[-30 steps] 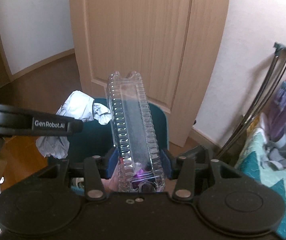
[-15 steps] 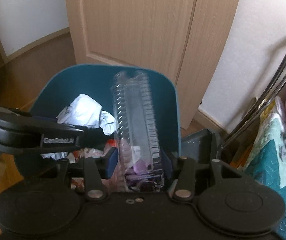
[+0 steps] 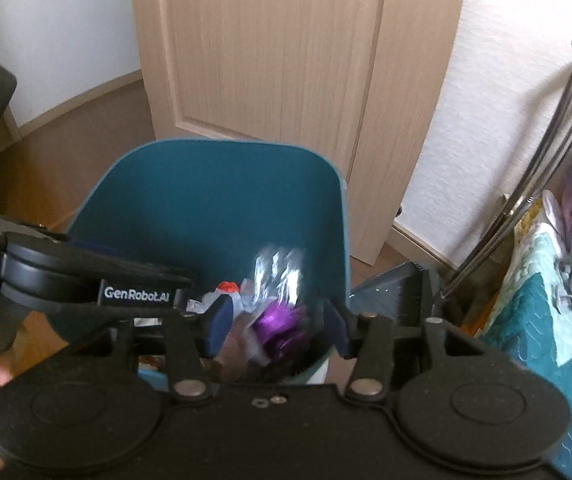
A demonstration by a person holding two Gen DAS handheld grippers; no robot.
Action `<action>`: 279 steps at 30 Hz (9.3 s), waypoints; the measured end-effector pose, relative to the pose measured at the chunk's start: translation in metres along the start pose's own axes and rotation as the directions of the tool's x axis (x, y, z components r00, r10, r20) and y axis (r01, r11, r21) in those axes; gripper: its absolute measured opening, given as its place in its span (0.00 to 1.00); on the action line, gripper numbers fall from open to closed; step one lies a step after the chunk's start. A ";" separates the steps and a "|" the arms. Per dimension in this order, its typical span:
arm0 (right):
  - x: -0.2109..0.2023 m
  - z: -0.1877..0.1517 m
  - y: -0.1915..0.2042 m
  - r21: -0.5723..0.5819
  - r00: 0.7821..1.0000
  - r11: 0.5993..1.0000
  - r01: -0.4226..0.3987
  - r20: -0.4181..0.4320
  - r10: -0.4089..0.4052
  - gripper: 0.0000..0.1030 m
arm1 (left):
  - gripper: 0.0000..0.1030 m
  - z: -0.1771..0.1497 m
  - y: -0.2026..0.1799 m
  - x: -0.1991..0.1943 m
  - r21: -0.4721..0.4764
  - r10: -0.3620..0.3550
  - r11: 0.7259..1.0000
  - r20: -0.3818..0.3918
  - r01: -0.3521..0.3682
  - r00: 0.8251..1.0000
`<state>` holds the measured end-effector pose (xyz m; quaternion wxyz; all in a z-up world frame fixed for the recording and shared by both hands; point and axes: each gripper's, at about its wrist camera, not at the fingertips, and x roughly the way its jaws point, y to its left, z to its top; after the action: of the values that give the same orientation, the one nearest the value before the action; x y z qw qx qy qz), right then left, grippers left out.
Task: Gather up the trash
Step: 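Open both tools to drop the cloth and tray into the wastebasket, then lower the left tool to the orange wrapper while the right tool reaches the orange mesh, then grasp and lift the orange wrapper with the left tool while the right tool lifts the orange mesh, then carry the orange wrapper and orange mesh with both tools over the wastebasket, then open both tools to drop the wrapper and mesh into the wastebasket, then lower the left tool to the white napkin while the right tool reaches the knotted white bag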
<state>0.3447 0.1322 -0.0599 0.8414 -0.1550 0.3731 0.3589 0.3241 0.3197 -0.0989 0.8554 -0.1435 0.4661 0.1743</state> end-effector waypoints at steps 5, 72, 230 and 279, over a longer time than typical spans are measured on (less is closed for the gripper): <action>-0.030 -0.003 -0.005 0.023 1.000 1.000 -0.003 0.030 0.002 0.49 | 0.66 -0.004 -0.003 -0.028 0.020 -0.004 1.000 0.029 0.003 1.000; 0.042 -0.361 -0.140 0.347 0.898 0.938 -0.025 -0.404 0.173 0.52 | 0.96 -0.275 -0.178 0.136 0.154 0.071 0.988 -0.508 0.009 0.859; -0.030 0.013 0.025 0.028 0.999 0.999 -0.037 0.038 0.036 0.23 | 0.31 -0.001 0.013 -0.077 -0.003 -0.117 0.993 0.104 0.118 0.988; -0.195 -0.051 -0.003 0.070 0.975 0.993 -0.090 0.209 0.074 0.54 | 0.76 -0.069 -0.036 -0.201 0.102 -0.226 0.972 0.183 0.211 0.957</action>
<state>0.2301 0.0086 0.0497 0.8654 -0.0680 0.3038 0.3925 0.1866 0.2264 0.0381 0.9157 -0.1417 0.3689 0.0727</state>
